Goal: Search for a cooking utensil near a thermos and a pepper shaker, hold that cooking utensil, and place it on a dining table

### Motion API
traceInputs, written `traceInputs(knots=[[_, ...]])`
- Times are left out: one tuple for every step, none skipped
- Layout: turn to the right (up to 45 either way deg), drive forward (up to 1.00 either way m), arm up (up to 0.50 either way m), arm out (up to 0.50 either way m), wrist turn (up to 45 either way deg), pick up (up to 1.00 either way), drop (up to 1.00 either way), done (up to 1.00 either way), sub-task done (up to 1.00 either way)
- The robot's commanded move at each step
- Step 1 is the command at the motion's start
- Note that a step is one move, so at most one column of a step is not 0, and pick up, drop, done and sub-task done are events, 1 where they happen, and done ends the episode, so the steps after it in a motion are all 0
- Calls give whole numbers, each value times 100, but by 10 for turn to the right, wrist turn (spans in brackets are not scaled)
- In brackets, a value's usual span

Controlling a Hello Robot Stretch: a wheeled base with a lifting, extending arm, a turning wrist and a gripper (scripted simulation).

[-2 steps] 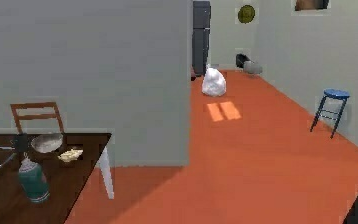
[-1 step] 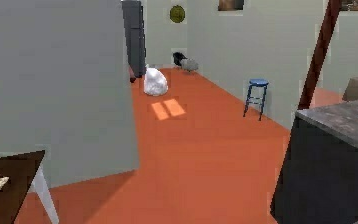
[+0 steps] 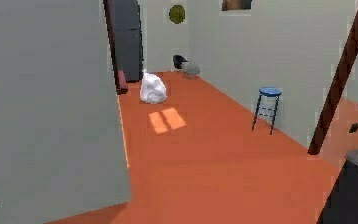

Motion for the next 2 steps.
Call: traceInputs(knots=[[450,0,0,0,0,0,0,0,0],[0,55,0,0,0,0,0,0,0]])
